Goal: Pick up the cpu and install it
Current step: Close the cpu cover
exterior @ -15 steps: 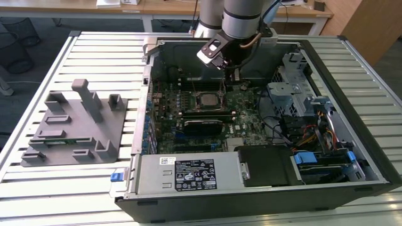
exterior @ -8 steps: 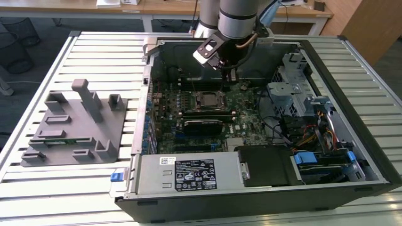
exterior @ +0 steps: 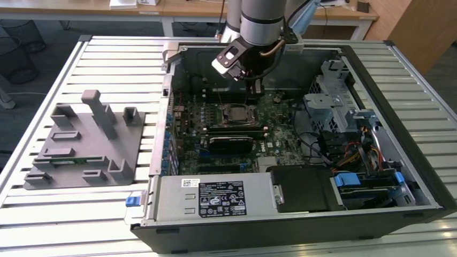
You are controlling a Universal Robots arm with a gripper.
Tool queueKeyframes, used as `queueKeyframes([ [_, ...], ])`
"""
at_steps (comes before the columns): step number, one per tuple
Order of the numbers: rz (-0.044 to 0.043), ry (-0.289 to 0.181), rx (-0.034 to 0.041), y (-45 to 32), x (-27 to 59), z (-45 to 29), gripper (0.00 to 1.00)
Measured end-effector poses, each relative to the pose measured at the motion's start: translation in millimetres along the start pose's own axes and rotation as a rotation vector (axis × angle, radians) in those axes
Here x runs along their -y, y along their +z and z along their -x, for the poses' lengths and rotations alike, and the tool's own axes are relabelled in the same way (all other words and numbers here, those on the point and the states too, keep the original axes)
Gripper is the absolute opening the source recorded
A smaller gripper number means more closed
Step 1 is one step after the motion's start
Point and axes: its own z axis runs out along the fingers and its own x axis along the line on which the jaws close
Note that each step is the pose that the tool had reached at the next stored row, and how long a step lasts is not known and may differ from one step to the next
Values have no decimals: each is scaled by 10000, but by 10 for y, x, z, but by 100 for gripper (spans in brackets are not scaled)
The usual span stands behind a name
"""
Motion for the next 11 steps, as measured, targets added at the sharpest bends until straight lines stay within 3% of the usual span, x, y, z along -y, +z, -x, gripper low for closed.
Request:
queueKeyframes([
  [6,-1,0,1,37,124,-2,11],
  [11,-1,-1,1,73,176,-3,11],
])
